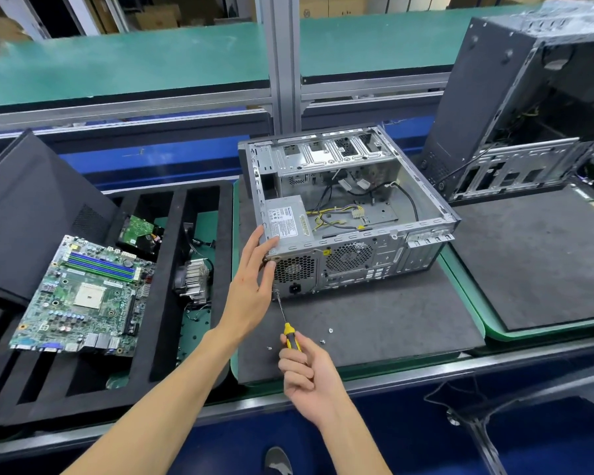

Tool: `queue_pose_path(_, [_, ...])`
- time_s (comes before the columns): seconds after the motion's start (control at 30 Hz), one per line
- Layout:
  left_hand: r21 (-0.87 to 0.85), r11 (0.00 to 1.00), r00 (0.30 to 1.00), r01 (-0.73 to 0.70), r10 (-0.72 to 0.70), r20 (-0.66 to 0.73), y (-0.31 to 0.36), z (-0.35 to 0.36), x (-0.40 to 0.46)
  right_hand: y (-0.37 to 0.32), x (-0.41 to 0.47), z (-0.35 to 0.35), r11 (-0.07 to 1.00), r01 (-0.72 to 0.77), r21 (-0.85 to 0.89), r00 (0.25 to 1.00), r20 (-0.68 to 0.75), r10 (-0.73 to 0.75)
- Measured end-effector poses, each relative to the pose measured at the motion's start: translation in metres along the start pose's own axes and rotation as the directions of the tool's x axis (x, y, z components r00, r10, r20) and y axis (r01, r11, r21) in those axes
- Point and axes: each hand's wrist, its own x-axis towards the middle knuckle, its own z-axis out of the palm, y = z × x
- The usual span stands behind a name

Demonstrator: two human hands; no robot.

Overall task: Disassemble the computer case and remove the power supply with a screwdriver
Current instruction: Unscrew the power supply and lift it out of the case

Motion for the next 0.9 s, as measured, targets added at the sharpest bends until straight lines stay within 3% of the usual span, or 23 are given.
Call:
queue_pose_path(0.07, [0.007, 1.000, 1.000, -0.003, 0.003, 0.000, 0.000, 0.000, 0.000, 0.008, 0.004, 0.002, 0.998, 0.039, -0.041, 0.999, -0.012, -0.040])
queue_pose_path(0.13, [0.015, 1.000, 1.000, -0.005, 0.005, 0.000, 0.001, 0.000, 0.000, 0.017, 0.010, 0.004, 0.930, 0.140, -0.340, 0.971, -0.137, -0.196])
queue_pose_path(0.17, [0.014, 1.000, 1.000, -0.006, 0.006, 0.001, 0.002, 0.000, 0.000, 0.020, 0.013, 0.005, 0.810, 0.175, -0.560, 0.928, -0.182, -0.326])
queue_pose_path(0.23, [0.016, 1.000, 1.000, -0.003, 0.003, 0.000, 0.002, -0.001, 0.000, 0.025, 0.016, 0.006, 0.382, 0.141, -0.913, 0.805, -0.120, -0.582])
queue_pose_path(0.3, [0.021, 1.000, 1.000, 0.004, -0.004, 0.001, 0.002, -0.001, 0.000, 0.025, 0.017, 0.005, -0.028, 0.009, -1.000, 0.713, 0.026, -0.700])
queue_pose_path(0.33, [0.023, 1.000, 1.000, 0.009, -0.009, 0.004, 0.002, -0.001, 0.001, 0.024, 0.017, 0.005, -0.098, -0.028, -0.995, 0.692, 0.052, -0.720])
queue_pose_path(0.37, [0.024, 1.000, 1.000, 0.014, -0.014, 0.007, 0.002, -0.002, 0.001, 0.023, 0.016, 0.006, -0.068, -0.030, -0.997, 0.701, 0.027, -0.713])
queue_pose_path(0.4, [0.026, 1.000, 1.000, 0.016, -0.016, 0.010, 0.002, -0.002, 0.001, 0.021, 0.017, 0.008, 0.071, 0.000, -0.997, 0.734, -0.049, -0.677])
queue_pose_path(0.43, [0.026, 1.000, 1.000, 0.016, -0.016, 0.012, 0.002, -0.003, 0.001, 0.020, 0.018, 0.010, 0.283, 0.036, -0.958, 0.787, -0.147, -0.599])
queue_pose_path(0.5, [0.026, 1.000, 1.000, 0.016, -0.017, 0.017, 0.003, -0.003, 0.001, 0.015, 0.019, 0.013, 0.681, 0.077, -0.728, 0.895, -0.250, -0.368])
queue_pose_path(0.53, [0.023, 1.000, 1.000, 0.018, -0.019, 0.019, 0.003, -0.003, 0.001, 0.012, 0.017, 0.012, 0.812, 0.089, -0.577, 0.934, -0.234, -0.268])
queue_pose_path(0.6, [0.015, 1.000, 1.000, 0.017, -0.018, 0.018, 0.003, -0.003, 0.001, 0.006, 0.015, 0.007, 0.959, 0.087, -0.269, 0.982, -0.136, -0.127])
queue_pose_path(0.63, [0.014, 1.000, 1.000, 0.016, -0.016, 0.016, 0.003, -0.003, 0.001, 0.004, 0.013, 0.004, 0.988, 0.068, -0.137, 0.994, -0.076, -0.079])
queue_pose_path(0.7, [0.014, 1.000, 1.000, 0.011, -0.011, 0.012, 0.002, -0.003, 0.001, 0.006, 0.012, -0.001, 0.998, 0.052, -0.043, 0.999, -0.005, -0.052])
queue_pose_path(0.8, [0.036, 0.999, 1.000, -0.004, 0.003, 0.004, 0.002, -0.002, 0.001, 0.008, 0.018, -0.002, 0.950, 0.119, -0.287, 0.985, -0.089, -0.150])
queue_pose_path(0.83, [0.048, 0.999, 1.000, -0.012, 0.012, 0.001, 0.002, -0.001, 0.000, 0.008, 0.019, -0.001, 0.871, 0.151, -0.468, 0.961, -0.137, -0.240])
queue_pose_path(0.87, [0.058, 0.998, 1.000, -0.019, 0.019, -0.003, 0.002, -0.001, 0.000, 0.006, 0.019, 0.001, 0.701, 0.177, -0.691, 0.915, -0.146, -0.376])
queue_pose_path(0.9, [0.067, 0.997, 1.000, -0.022, 0.023, -0.006, 0.002, -0.001, 0.000, 0.004, 0.018, 0.002, 0.423, 0.164, -0.891, 0.848, -0.092, -0.521])
